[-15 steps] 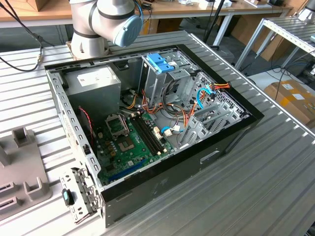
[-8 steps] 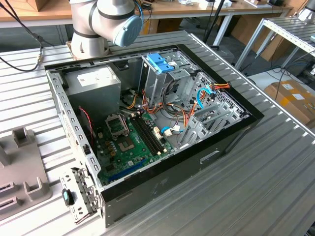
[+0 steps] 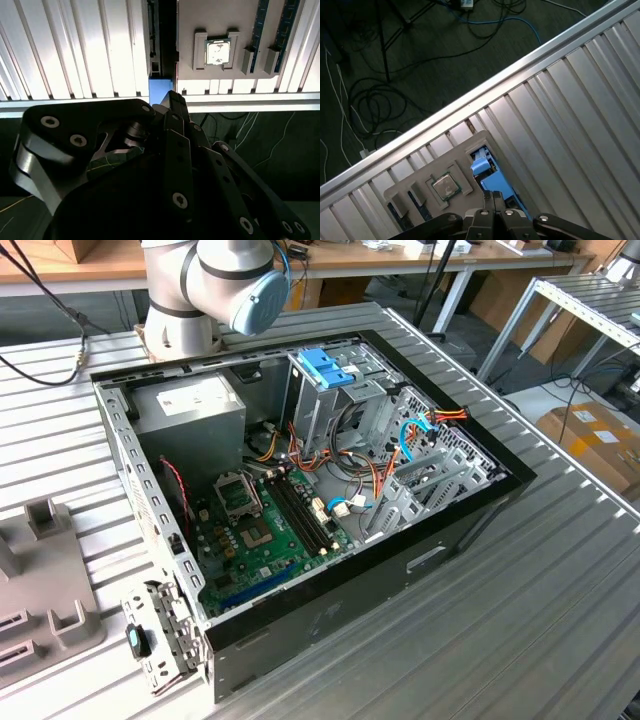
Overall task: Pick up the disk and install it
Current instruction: 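Pick up the disk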
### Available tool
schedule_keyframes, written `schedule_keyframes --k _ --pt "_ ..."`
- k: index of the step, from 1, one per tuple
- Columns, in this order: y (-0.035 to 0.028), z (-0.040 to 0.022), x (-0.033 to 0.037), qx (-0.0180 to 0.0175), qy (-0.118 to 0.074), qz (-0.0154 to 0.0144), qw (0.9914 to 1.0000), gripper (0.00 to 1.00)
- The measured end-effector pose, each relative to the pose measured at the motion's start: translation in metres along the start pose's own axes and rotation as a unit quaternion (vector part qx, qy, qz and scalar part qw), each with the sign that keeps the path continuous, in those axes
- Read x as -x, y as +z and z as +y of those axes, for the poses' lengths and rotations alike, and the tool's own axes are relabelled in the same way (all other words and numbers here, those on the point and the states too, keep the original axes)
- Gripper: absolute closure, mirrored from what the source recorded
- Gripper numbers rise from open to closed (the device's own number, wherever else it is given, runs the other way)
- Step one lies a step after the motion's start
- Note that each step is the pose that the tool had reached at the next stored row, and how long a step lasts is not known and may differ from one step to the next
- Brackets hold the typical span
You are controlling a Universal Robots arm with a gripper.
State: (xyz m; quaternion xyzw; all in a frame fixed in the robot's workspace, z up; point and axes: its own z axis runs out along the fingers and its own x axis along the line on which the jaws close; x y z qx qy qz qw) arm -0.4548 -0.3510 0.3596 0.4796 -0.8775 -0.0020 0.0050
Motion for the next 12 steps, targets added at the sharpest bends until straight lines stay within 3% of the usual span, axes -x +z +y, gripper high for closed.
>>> schedule_keyframes --k 12 --pt "0.0000 0.0000 0.0000 -0.0001 -0.006 0.0000 0.99998 0.89"
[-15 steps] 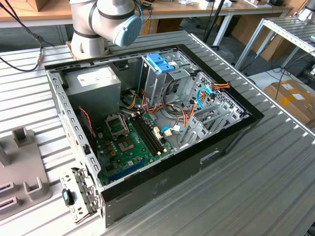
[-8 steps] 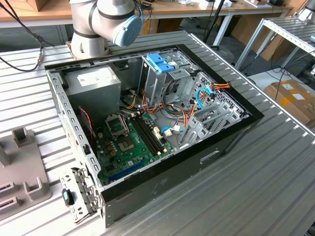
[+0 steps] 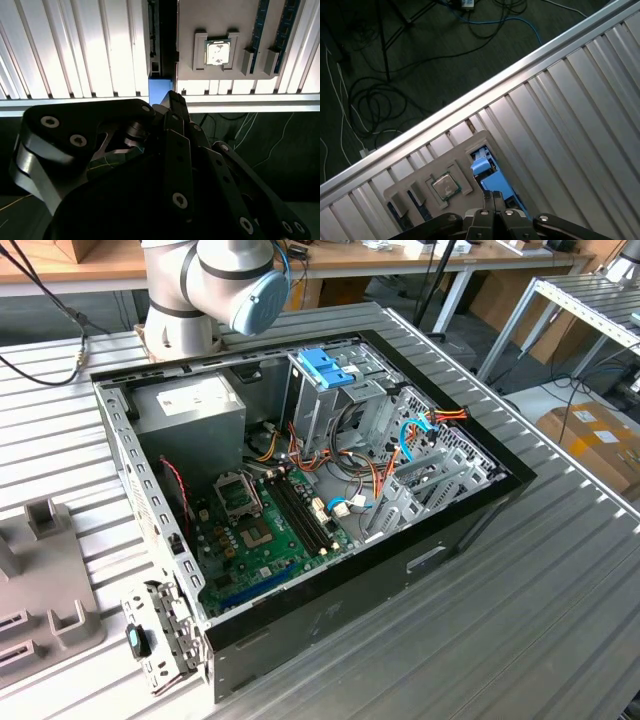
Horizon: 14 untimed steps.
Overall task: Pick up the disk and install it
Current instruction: 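Pick up the disk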
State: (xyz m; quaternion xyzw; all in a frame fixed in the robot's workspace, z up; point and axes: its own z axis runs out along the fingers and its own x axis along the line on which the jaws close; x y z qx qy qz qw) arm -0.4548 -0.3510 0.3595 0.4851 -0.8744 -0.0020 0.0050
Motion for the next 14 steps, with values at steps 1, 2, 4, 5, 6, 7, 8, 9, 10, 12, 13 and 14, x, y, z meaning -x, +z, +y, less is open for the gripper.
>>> schedule_keyframes --k 1,2,4,5,6,7,8,9,10,12,13,14 --pt "0.0000 0.0000 0.0000 0.0000 -0.003 0.0000 0.99999 0.89" --pt "0.0000 0.0000 0.0000 0.0000 -0.007 0.0001 0.99998 0.89" --pt "0.0000 0.0000 0.0000 -0.0001 -0.015 0.0001 0.99989 0.89" --pt "0.0000 0.0000 0.0000 -0.0002 -0.024 0.0002 0.99971 0.89" --pt "0.0000 0.0000 0.0000 -0.0002 -0.034 0.0002 0.99943 0.89" --pt "0.0000 0.0000 0.0000 -0.0003 -0.039 0.0003 0.99924 0.89" --pt "0.0001 0.0000 0.0000 -0.0003 -0.046 0.0004 0.99895 0.89" --pt "0.0001 0.0000 0.0000 -0.0003 -0.050 0.0004 0.99874 0.89" --pt "0.0001 0.0000 0.0000 -0.0004 -0.056 0.0005 0.99842 0.89" --pt "0.0002 0.0000 0.0000 -0.0004 -0.069 0.0006 0.99762 0.89" --pt "0.0003 0.0000 0.0001 -0.0005 -0.078 0.0006 0.99699 0.89" --pt "0.0004 -0.0001 0.0001 -0.0006 -0.084 0.0007 0.99646 0.89"
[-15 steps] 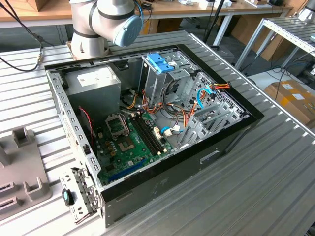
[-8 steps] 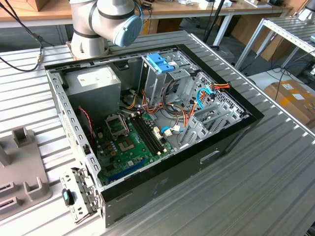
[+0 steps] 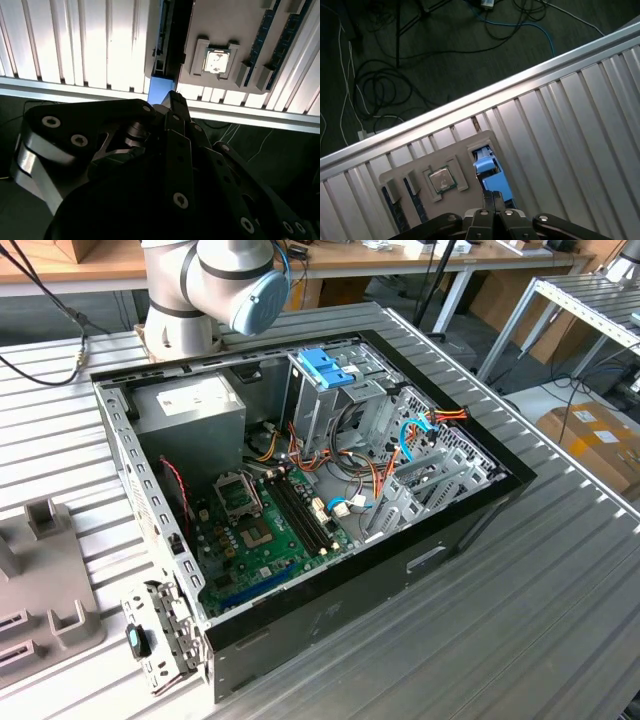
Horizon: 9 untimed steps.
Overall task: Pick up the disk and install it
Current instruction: 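Pick up the disk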
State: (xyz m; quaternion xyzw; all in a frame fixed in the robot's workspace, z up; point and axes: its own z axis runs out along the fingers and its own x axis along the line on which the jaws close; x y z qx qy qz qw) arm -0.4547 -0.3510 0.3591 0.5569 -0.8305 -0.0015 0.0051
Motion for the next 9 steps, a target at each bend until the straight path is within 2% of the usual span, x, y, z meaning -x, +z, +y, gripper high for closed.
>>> schedule_keyframes --k 4,8,9 --pt "0.0005 -0.0002 0.0001 -0.0002 -0.032 0.0003 0.99950 0.89" --pt "0.0009 -0.0004 0.0002 -0.0004 -0.063 0.0005 0.99799 0.89" --pt "0.0010 -0.0006 0.0003 -0.0005 -0.073 0.0006 0.99735 0.89"
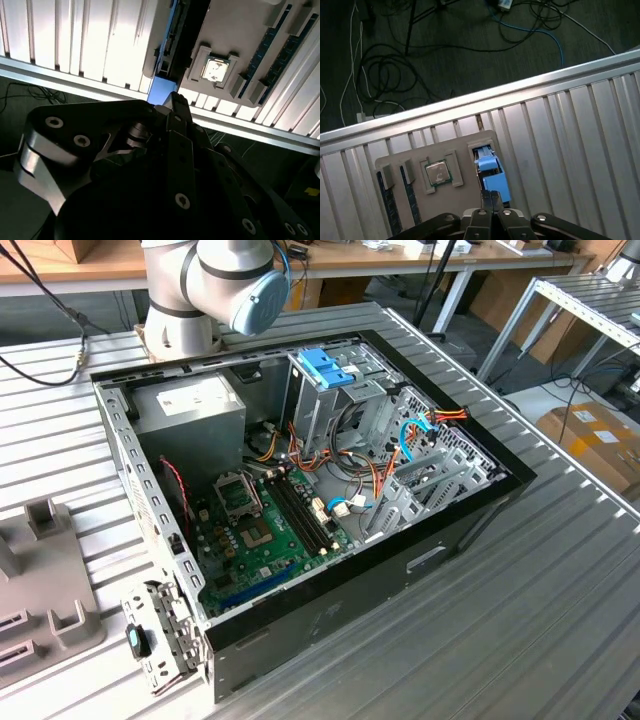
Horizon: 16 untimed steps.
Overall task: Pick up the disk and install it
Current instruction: 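Pick up the disk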
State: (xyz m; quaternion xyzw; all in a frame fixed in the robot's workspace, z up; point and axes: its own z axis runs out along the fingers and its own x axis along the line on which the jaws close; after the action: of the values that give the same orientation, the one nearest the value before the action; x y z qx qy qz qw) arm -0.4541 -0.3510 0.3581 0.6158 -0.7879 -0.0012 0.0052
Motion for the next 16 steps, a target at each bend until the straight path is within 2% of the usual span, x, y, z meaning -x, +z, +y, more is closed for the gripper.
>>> schedule_keyframes --k 2,5,16 --pt "0.0004 -0.0002 0.0001 -0.0002 -0.024 0.0002 0.99972 0.89" --pt "0.0006 -0.0005 0.0001 -0.0003 -0.041 0.0004 0.99916 0.89" --pt "0.0006 -0.0021 0.0006 -0.0003 -0.044 0.0003 0.99903 0.89"
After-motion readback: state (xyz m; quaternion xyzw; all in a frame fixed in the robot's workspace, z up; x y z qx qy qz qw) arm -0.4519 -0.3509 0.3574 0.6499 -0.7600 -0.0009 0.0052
